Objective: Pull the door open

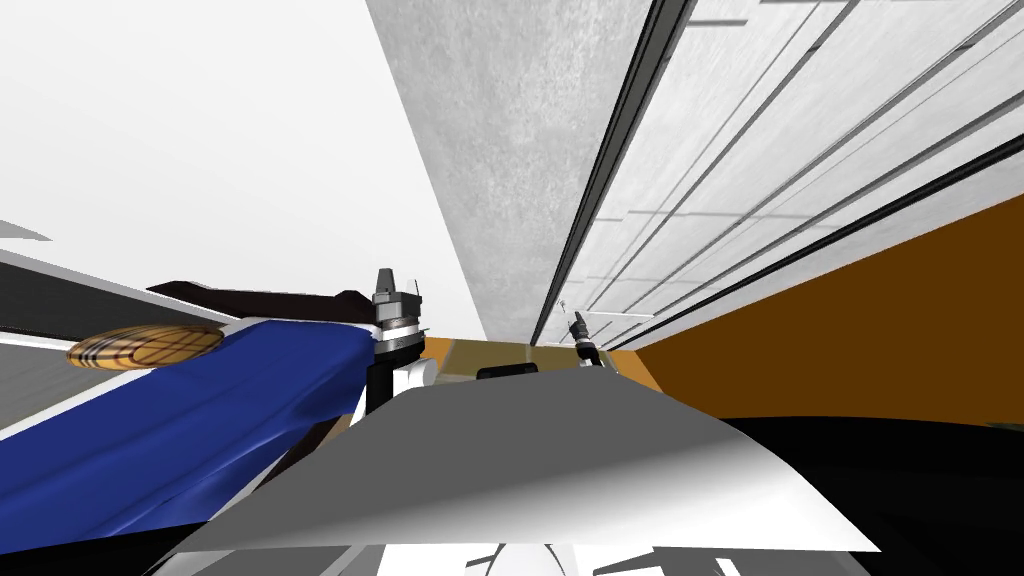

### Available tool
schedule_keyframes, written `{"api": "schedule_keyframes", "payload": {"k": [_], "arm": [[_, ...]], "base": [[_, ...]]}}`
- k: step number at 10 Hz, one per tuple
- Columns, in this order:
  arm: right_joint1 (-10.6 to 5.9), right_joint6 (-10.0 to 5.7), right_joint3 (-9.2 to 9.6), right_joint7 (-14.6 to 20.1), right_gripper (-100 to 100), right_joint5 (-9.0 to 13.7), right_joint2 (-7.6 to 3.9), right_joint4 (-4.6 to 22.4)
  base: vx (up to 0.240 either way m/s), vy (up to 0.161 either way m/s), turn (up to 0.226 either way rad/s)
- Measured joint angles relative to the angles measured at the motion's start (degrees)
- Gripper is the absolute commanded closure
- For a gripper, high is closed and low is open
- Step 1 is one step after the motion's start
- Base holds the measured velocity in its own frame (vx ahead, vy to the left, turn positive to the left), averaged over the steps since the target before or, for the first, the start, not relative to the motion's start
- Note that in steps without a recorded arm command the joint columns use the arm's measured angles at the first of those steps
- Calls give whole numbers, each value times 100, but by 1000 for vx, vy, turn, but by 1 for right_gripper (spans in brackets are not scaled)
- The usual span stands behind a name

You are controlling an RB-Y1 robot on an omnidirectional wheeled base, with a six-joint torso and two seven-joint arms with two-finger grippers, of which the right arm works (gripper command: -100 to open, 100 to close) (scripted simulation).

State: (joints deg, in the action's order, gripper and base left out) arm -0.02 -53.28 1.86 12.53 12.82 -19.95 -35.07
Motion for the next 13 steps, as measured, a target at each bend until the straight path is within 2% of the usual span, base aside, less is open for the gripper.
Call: {"api": "schedule_keyframes", "payload": {"k": [3,4,10,12,13], "arm": [[55,-41,-75,11,-100,54,-32,41],[55,-45,-78,12,100,56,-33,42],[65,-25,-77,9,100,55,-34,52],[146,-72,-1,101,100,20,-133,-48],[147,-144,59,170,100,-8,-174,12]], "base": [[161,-45,45],[-11,4,-7],[-34,-2,14],[-168,-43,94],[-172,-30,69]]}}
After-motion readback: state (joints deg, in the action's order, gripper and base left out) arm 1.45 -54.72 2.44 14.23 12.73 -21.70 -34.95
